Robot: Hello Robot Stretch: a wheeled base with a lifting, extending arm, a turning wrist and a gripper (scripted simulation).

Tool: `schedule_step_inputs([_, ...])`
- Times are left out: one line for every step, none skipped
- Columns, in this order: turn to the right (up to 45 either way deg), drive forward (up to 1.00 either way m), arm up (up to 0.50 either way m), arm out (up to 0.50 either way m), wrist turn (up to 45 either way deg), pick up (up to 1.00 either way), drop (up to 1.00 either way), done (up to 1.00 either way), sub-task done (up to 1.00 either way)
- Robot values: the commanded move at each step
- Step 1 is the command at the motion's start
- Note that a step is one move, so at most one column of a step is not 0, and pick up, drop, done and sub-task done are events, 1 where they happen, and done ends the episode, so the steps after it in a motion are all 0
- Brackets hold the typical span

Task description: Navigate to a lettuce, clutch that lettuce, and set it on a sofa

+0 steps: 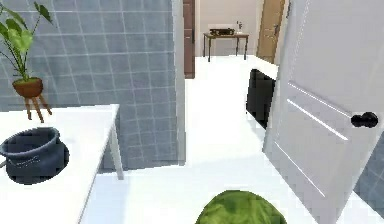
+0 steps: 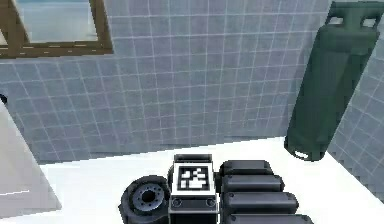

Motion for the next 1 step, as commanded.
schedule_step_inputs([12.0,0.0,0.0,0.0,0.0,0.0,0.0,0.0,0.0])
